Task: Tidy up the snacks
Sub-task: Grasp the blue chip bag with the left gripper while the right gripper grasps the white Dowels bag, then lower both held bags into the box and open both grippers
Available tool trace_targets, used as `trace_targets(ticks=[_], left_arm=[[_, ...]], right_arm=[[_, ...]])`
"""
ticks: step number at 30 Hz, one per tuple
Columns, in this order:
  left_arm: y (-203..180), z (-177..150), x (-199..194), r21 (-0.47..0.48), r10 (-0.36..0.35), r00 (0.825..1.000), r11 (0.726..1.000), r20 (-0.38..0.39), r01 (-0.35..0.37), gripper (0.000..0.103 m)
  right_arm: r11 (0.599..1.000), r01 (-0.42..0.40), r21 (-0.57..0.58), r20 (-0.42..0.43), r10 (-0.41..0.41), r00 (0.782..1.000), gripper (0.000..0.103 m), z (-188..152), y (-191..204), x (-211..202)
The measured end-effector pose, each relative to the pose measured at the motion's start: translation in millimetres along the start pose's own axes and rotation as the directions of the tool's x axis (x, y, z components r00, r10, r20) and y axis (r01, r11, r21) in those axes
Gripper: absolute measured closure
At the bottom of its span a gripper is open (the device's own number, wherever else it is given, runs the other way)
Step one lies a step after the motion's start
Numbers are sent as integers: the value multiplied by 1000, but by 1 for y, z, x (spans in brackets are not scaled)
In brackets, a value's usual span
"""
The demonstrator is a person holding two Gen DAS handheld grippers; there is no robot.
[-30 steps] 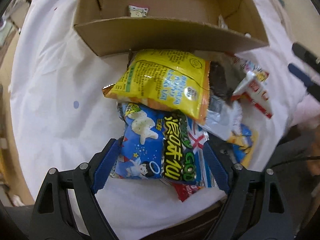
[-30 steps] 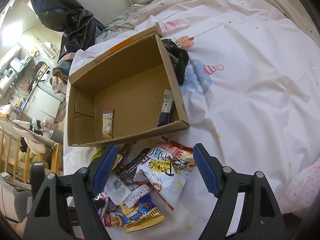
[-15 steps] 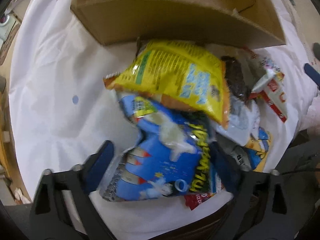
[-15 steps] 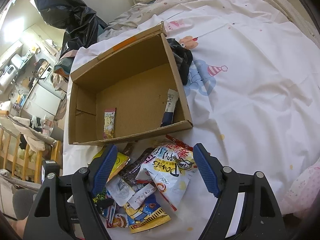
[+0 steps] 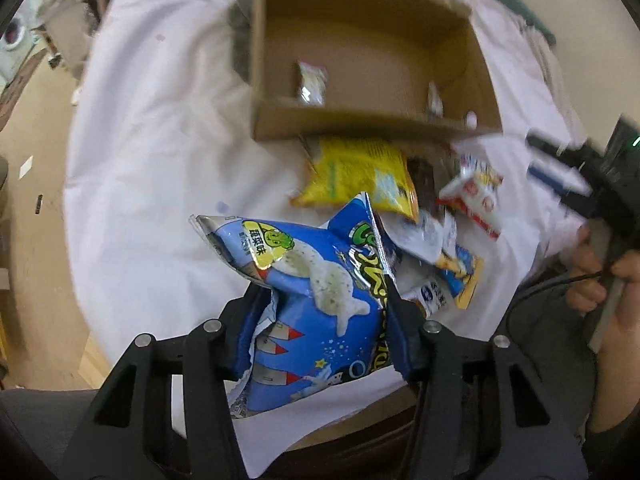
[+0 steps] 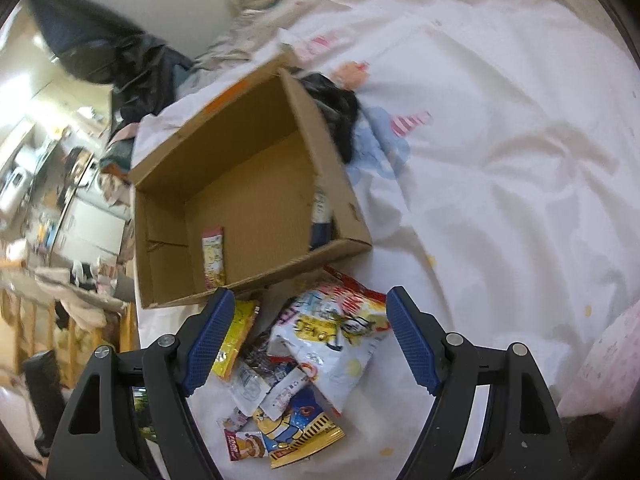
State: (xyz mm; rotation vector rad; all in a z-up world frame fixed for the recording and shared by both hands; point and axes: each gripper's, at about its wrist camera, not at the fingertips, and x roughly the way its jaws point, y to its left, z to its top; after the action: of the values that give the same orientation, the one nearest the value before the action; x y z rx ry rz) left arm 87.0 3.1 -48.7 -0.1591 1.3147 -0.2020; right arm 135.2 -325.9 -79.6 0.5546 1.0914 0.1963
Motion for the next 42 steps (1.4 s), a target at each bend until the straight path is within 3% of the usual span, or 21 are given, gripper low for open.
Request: trace_targets(ticks=[3, 7, 12, 15, 20, 25, 28, 36, 42], left_arm=[[10, 14, -9, -41, 9, 997, 999, 70, -6, 54], [19, 34, -5, -76, 20, 995, 997, 97, -12, 54], [18, 43, 8, -83, 30, 994, 996, 102, -21, 54], [19, 40, 14, -85, 20, 995, 996, 94, -12, 54], [19, 38, 14, -80, 22, 994, 997, 106, -13, 54], [24, 38, 12, -105, 14, 993, 994, 117, -1, 54], [25, 37, 11, -110, 8, 993, 994, 119, 5, 54], [25, 33, 6, -103, 7, 992, 995, 129, 6, 54], [17, 30, -8, -72, 25, 982, 997, 185, -12, 54]], right_arm=[[996, 42, 82, -99, -34, 995, 22, 0, -16, 22], [980, 34, 194, -237, 13, 971, 22, -4, -29, 55], [979, 33, 202, -282, 26, 959, 19, -3, -21, 75], [975, 46, 217, -283, 18, 959, 13, -5, -21, 86], [974, 68, 217, -275, -6, 961, 13, -9, -23, 99], [984, 58, 171, -249, -14, 968, 44, -11, -18, 89], [986, 40, 161, -215, -5, 977, 56, -10, -18, 73], [993, -10, 120, -175, 31, 984, 61, -28, -15, 26], [992, -123, 43, -117, 127, 985, 61, -33, 4, -6]])
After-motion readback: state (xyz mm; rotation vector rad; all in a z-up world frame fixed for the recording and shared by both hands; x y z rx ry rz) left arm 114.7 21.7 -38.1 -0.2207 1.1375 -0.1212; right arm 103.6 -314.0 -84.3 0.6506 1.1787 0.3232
